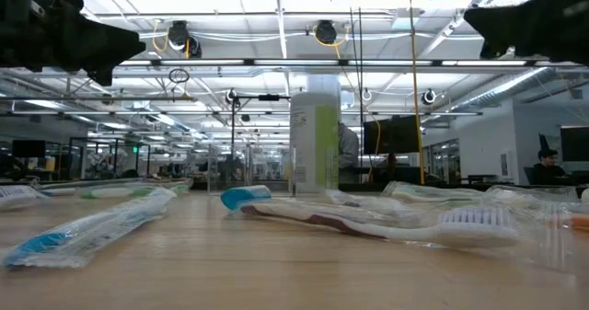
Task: Pick & Place toothbrushing station
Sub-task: Put the left green toothbrush into the transparent organizer
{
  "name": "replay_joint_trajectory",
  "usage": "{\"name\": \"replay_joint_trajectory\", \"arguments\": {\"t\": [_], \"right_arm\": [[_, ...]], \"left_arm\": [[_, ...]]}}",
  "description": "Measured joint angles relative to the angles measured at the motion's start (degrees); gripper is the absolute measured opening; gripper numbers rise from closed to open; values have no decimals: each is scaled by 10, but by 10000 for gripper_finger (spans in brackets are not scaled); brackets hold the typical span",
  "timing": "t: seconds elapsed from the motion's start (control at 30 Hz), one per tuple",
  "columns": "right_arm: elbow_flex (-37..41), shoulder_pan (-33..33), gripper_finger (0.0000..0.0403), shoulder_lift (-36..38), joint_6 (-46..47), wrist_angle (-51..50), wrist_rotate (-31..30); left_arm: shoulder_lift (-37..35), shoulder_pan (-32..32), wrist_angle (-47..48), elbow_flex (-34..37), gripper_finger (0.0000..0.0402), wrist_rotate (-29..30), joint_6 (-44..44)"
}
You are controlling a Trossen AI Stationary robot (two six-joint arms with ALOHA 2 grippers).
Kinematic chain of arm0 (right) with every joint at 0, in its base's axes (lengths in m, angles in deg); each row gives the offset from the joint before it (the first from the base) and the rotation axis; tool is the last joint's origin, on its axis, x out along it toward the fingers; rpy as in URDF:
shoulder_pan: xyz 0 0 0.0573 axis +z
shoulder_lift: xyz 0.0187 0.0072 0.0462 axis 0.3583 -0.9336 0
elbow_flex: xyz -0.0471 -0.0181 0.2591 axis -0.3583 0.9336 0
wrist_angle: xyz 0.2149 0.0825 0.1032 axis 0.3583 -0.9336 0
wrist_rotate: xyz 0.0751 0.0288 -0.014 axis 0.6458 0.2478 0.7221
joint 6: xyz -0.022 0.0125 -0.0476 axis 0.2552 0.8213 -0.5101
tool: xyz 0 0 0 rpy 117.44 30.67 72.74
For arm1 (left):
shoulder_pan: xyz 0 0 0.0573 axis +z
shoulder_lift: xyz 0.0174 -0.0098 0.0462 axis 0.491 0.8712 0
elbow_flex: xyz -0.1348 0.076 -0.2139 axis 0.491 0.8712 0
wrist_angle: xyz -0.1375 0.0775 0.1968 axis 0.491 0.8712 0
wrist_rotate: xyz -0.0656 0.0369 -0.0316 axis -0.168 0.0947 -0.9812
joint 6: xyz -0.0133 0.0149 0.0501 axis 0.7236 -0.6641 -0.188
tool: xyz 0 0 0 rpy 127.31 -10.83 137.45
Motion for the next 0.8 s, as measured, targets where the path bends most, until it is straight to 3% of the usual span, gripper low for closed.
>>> {"name": "replay_joint_trajectory", "arguments": {"t": [0.13,0.27,0.37,0.53,0.8], "right_arm": [[0,0,5,-7,-29,76,-106],[0,0,14,-41,-30,88,-114],[0,0,31,-85,-30,129,-130],[0,-1,51,-170,-22,243,-206],[0,-1,88,-289,-29,386,-203]], "left_arm": [[0,0,-16,0,115,100,37],[4,1,-18,-1,115,196,69],[17,2,-27,-10,116,199,35],[57,9,-36,-41,116,198,34],[171,14,-33,-90,130,195,48]]}}
